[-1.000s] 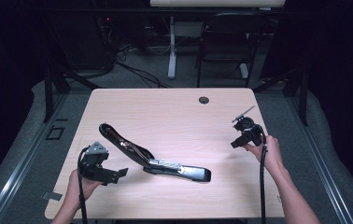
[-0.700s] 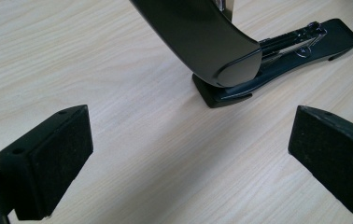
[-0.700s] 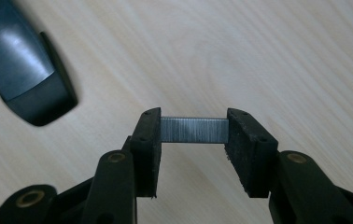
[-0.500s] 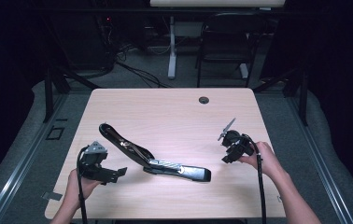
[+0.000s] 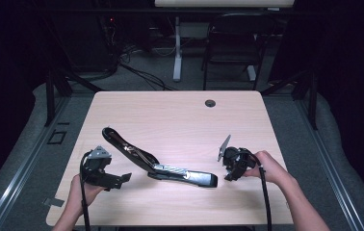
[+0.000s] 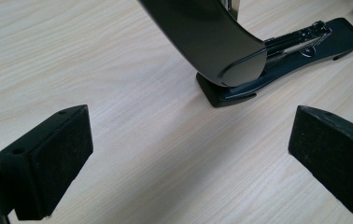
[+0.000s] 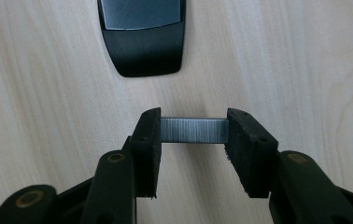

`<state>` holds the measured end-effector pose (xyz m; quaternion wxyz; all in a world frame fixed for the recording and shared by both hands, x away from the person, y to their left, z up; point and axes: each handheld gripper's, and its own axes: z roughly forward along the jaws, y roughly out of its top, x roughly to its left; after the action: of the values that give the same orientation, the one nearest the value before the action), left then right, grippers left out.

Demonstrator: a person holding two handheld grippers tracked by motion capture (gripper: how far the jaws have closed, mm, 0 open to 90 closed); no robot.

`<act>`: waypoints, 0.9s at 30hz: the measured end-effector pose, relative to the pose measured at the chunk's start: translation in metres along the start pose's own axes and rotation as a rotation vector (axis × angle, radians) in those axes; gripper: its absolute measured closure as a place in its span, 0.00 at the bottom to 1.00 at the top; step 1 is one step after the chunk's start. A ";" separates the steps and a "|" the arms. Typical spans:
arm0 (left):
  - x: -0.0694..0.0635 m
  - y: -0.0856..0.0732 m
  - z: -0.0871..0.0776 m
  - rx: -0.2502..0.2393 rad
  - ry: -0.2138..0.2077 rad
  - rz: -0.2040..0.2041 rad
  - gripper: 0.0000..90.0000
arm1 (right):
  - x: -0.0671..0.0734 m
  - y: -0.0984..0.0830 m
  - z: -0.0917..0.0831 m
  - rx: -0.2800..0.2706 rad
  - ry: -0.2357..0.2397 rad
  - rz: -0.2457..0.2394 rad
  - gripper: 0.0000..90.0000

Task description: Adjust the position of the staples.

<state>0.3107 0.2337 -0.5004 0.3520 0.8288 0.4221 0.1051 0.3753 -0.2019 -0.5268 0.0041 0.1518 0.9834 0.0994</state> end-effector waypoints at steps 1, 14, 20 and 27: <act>0.000 0.000 0.000 -0.001 0.000 0.000 0.00 | 0.000 0.000 0.002 0.000 0.000 -0.010 0.63; 0.000 0.000 0.000 0.000 0.000 0.001 0.00 | 0.003 -0.003 0.012 0.038 0.003 -0.056 0.56; 0.000 0.000 -0.001 -0.001 0.002 0.002 0.00 | 0.003 -0.006 0.004 0.025 0.012 -0.013 0.41; 0.000 0.000 -0.002 -0.001 0.000 0.005 0.00 | 0.003 -0.009 -0.008 -0.032 -0.012 0.121 0.31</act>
<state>0.3098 0.2351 -0.4987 0.3520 0.8296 0.4202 0.1062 0.3699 -0.2113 -0.5210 0.0063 0.2114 0.9707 0.1140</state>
